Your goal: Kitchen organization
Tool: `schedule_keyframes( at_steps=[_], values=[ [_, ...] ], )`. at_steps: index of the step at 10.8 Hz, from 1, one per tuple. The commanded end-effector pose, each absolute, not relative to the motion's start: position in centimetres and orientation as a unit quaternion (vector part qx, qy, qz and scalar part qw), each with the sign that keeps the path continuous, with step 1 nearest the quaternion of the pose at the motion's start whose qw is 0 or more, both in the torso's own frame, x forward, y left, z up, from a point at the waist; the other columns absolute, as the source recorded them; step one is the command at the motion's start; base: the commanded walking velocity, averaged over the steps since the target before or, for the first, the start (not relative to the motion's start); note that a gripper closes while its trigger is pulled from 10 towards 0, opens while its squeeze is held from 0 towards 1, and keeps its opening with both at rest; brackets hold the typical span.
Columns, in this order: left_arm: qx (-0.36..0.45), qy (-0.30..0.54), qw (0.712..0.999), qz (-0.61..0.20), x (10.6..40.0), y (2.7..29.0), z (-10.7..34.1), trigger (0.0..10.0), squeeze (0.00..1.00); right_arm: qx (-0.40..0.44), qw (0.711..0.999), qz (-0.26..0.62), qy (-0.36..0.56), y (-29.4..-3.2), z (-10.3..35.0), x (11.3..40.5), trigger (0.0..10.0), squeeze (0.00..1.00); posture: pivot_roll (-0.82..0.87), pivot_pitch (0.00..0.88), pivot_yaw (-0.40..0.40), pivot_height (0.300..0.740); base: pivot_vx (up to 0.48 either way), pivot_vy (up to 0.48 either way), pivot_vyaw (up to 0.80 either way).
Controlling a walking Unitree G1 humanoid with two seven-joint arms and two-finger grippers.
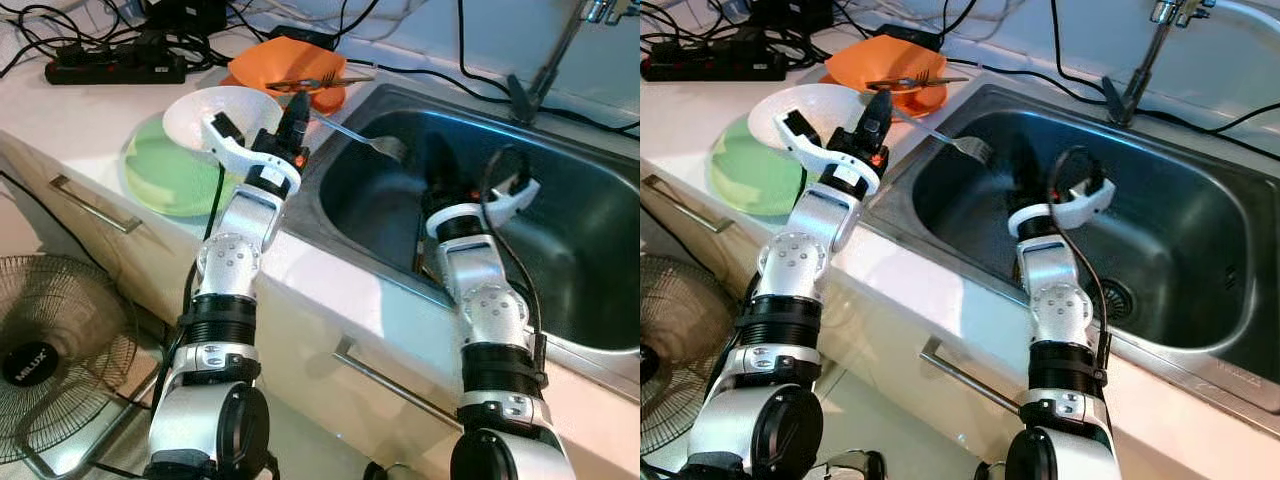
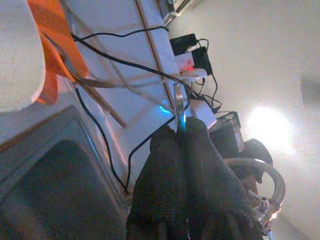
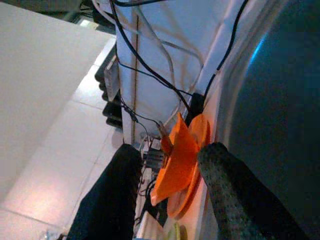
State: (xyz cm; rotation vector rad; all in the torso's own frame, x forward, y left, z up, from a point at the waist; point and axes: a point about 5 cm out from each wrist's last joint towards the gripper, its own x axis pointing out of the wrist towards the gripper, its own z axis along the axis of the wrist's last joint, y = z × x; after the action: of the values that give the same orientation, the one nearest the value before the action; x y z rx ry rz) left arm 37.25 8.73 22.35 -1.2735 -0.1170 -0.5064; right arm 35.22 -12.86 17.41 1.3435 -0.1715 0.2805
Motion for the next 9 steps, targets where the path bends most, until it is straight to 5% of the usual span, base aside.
schedule_keyframes(
  at_steps=[1,9],
  values=[
    [-0.636,-0.026,0.727,-0.257,36.6,4.8,22.1,10.0,0.00,0.658,0.729,0.170,-0.081,-9.5,19.8,35.7,10.0,0.00,0.06,0.090,0.008,0.740,0.000,0.000,0.00],
    [-0.671,0.000,0.681,-0.294,37.1,2.6,22.7,10.0,0.00,0.673,0.709,0.194,-0.080,-8.6,21.1,35.6,10.0,0.00,0.05,0.074,0.020,0.740,0.000,0.000,0.00]
  ],
)
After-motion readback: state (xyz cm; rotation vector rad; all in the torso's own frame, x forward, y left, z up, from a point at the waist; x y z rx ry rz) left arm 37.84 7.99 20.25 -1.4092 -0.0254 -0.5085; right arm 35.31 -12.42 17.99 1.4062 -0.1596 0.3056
